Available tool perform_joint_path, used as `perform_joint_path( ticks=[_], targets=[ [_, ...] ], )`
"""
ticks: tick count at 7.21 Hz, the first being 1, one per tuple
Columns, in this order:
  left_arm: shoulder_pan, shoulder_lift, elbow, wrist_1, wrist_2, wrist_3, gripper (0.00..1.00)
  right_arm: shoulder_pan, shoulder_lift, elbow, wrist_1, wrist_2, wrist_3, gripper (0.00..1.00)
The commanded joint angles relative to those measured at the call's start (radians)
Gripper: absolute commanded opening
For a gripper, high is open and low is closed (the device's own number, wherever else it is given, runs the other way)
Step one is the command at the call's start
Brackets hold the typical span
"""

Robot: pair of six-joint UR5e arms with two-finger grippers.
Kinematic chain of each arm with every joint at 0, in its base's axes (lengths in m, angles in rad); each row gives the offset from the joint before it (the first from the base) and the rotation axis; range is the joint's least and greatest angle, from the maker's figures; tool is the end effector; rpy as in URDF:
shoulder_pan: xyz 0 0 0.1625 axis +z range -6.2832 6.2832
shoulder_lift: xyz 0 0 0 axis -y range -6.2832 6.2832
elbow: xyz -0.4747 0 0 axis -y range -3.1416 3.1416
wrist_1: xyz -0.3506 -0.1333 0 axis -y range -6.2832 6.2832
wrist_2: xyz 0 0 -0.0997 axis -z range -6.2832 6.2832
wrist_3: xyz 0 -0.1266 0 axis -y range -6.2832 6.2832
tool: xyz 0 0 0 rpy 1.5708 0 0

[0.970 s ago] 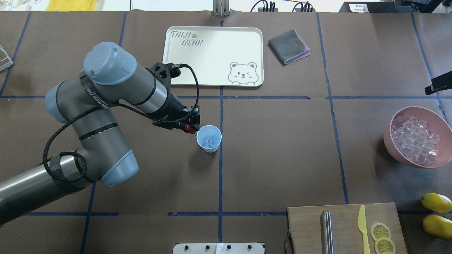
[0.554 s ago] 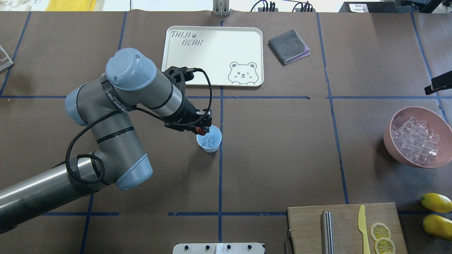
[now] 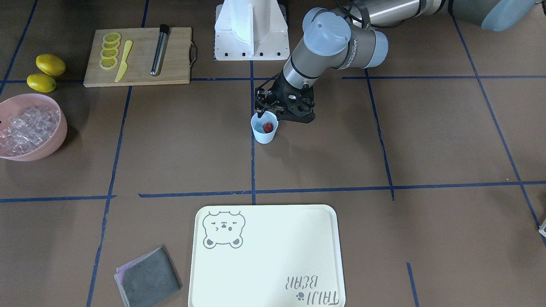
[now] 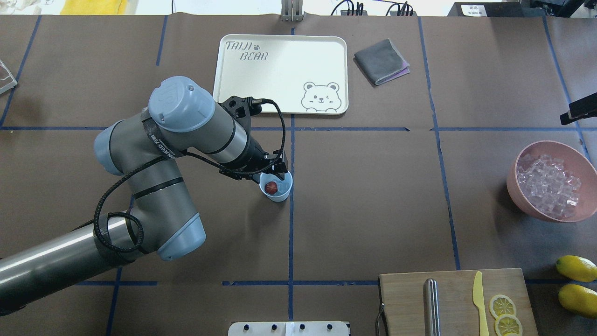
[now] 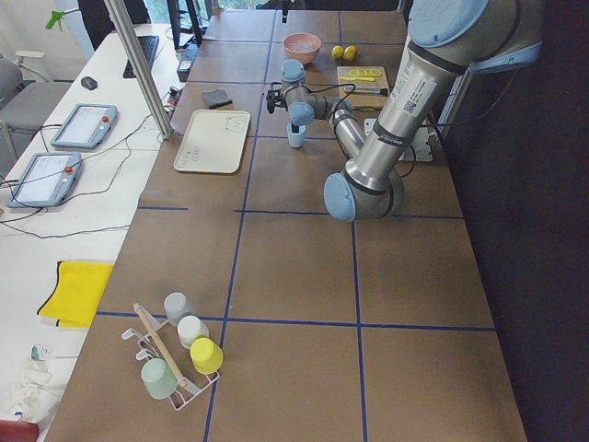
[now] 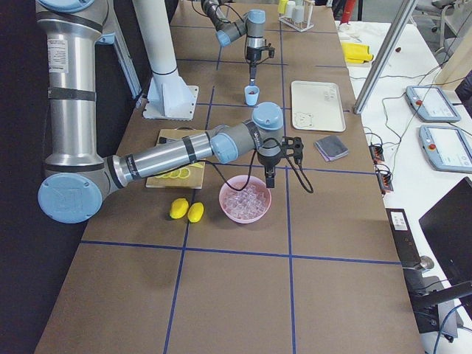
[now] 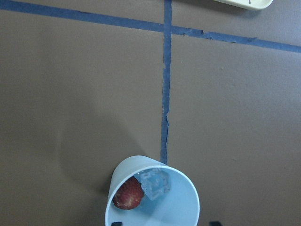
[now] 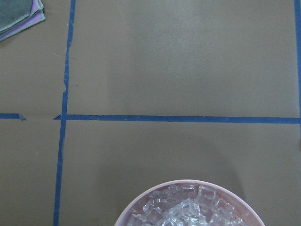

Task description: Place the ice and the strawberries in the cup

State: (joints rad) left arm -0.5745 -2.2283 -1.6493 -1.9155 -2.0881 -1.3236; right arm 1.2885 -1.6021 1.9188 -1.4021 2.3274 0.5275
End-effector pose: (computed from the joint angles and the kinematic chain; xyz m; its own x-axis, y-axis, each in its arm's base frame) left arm 0.5441 -0.4365 0.2667 0.4091 -0.0115 -0.9124 0.0061 0.9999 -0.0098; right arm -0.0806 -0.4446 0.5627 0.6504 -0.0132 0.7595 -0.0938 0.9908 0.0975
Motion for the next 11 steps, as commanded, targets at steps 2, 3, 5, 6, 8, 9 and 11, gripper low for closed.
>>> perform_joint_path(
  ticks=[2,3,5,6,8,9,11],
  targets=[
    [-0.063,0.077,-0.073,0.007,0.000,0.009,0.87,0.003,0.001,-0.007,-0.003,-0.003,-0.007,1.00],
    [-0.117,0.173,-0.128,0.007,-0.003,0.065,0.87,0.012,0.004,-0.027,-0.003,-0.006,-0.030,1.00],
    [-0.218,0.383,-0.217,0.016,-0.006,0.365,0.87,0.069,0.011,-0.104,-0.008,-0.010,-0.197,1.00],
    [-0.288,0.486,-0.231,0.016,-0.007,0.547,0.87,0.087,0.011,-0.142,-0.008,-0.011,-0.269,1.00],
    [-0.445,0.645,-0.215,0.022,-0.007,0.966,0.87,0.142,0.011,-0.219,-0.009,-0.016,-0.419,1.00],
    [-0.549,0.654,-0.199,0.115,-0.007,1.127,0.87,0.144,0.013,-0.248,-0.011,-0.016,-0.455,1.00],
    [-0.790,0.638,-0.199,0.423,-0.018,1.495,0.90,0.146,0.011,-0.264,-0.011,-0.014,-0.469,1.00]
  ],
)
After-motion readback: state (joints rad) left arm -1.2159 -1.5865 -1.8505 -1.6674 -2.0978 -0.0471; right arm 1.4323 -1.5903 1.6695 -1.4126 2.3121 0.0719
